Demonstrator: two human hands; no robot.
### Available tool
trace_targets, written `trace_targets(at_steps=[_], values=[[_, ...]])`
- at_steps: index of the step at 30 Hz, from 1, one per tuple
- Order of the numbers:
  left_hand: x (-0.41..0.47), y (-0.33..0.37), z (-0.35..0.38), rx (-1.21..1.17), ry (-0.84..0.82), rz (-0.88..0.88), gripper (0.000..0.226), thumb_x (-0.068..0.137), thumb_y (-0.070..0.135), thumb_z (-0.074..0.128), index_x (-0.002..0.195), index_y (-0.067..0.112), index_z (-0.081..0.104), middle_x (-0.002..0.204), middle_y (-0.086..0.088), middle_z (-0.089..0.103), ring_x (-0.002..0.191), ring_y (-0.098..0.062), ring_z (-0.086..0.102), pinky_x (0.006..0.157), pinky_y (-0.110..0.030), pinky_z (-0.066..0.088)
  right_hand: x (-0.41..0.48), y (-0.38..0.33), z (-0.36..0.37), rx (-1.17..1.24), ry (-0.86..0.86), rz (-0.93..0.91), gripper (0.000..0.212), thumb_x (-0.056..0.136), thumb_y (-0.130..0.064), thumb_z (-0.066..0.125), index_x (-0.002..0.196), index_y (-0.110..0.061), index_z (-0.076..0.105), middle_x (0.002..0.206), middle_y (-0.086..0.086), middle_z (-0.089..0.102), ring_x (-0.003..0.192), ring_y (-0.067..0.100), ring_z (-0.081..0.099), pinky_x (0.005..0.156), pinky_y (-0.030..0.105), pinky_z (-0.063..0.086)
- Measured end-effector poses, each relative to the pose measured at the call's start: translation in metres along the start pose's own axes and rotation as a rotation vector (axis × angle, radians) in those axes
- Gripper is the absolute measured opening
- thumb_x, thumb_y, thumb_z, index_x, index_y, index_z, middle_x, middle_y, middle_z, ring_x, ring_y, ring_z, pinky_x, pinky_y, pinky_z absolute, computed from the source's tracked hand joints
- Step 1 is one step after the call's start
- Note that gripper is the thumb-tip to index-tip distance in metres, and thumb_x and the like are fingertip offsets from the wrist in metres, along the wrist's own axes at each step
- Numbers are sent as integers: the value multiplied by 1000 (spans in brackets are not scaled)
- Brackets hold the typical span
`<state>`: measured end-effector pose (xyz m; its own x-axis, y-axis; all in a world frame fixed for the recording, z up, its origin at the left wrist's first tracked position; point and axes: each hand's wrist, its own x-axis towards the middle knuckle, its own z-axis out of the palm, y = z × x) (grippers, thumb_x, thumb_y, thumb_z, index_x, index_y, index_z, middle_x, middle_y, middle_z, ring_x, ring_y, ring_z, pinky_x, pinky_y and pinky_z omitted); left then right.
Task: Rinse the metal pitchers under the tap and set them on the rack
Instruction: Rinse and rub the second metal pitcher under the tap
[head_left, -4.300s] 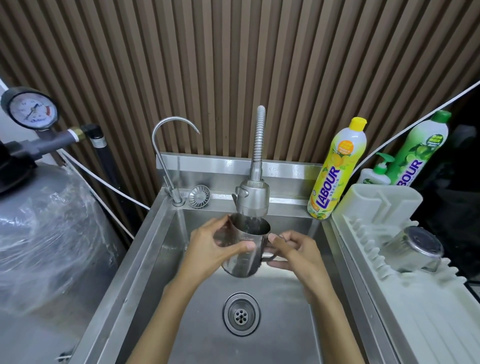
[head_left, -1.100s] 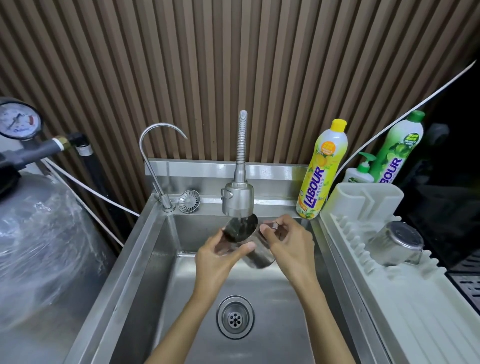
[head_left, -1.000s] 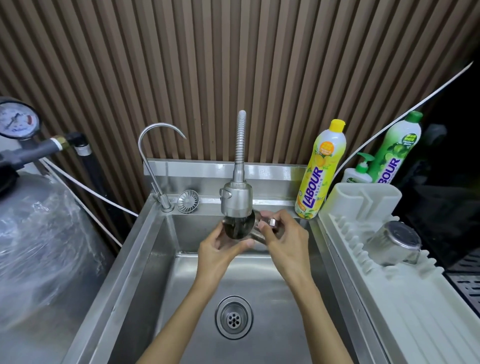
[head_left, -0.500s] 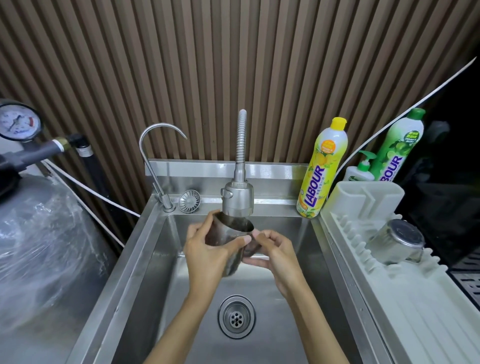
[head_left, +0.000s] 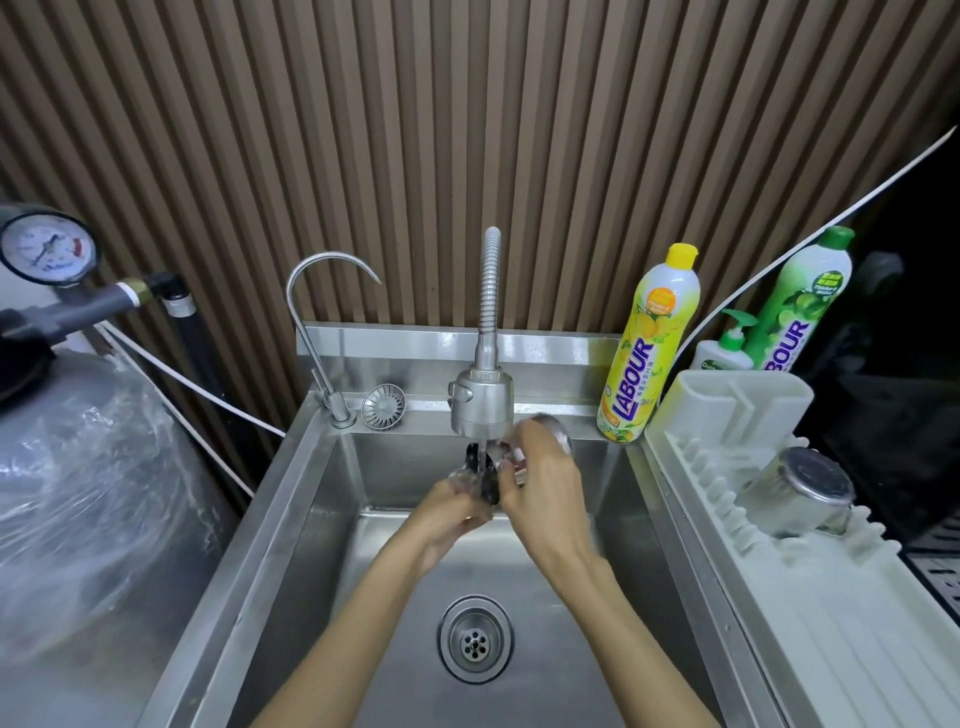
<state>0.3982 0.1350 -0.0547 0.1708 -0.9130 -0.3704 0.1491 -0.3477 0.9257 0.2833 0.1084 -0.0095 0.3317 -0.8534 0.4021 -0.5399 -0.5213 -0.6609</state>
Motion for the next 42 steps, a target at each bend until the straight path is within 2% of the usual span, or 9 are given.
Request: trace_targets(at_steps=[3,13,19,22,28,32,35,39,42], values=[[15,-3,6,80,114,-54,35,86,-12,37,64,11,51,39,5,49,39,-7,42,41,-19,34,10,-1,8,-102,-20,-148,19,77,9,51,93,3,58,108,19,61,103,37,56,77,37,48],[20,-19,15,226,115,-187,36,93,9,36,58,11,45,34,4,48,27,-5,37,35,-14,30,10,10,21,-175,34,-379,23,56,15,60,75,1,61,82,19,61,82,29,55,67,48,55],[22,-13,14,116,126,-135,9,91,9,51,90,9,59,69,-1,64,60,-7,57,49,-16,43,13,39,22,-32,-23,-136,12,76,8,60,85,0,60,100,12,60,93,27,56,77,33,48],[21,-13,10,55,37,-74,48,77,0,67,121,11,51,109,-4,62,103,-18,58,74,-24,46,9,51,12,287,19,170,17,78,0,67,76,-11,55,105,2,63,97,19,60,84,29,50],[-2,-26,16,19,218,267,68,63,20,81,122,16,49,108,1,65,100,-16,62,77,-18,49,-21,56,8,980,-65,478,27,82,2,62,67,-10,43,122,5,64,114,24,59,97,41,47],[-16,-29,11,209,321,493,78,64,24,82,126,44,40,116,21,58,106,13,53,91,-8,40,-30,53,9,1252,-142,576,26,85,-2,58,67,-10,41,125,14,61,108,30,60,98,40,48],[-29,-21,6,287,401,584,79,58,37,81,118,53,33,115,31,47,108,19,46,91,-3,35,-32,49,6,1228,-202,586,22,80,-12,63,68,-9,44,109,17,65,98,30,62,96,43,50],[-38,-19,6,438,534,553,91,51,67,67,130,25,50,101,10,52,104,-12,54,89,-26,47,-24,36,-7,965,-193,609,17,87,-13,62,76,-4,52,79,12,69,77,22,67,73,37,60],[-46,-20,16,468,582,463,83,51,77,62,116,25,59,91,7,58,88,-6,59,78,-14,47,-15,28,-20,678,-190,647,18,84,-20,67,77,-7,56,78,8,70,66,10,69,58,35,60]])
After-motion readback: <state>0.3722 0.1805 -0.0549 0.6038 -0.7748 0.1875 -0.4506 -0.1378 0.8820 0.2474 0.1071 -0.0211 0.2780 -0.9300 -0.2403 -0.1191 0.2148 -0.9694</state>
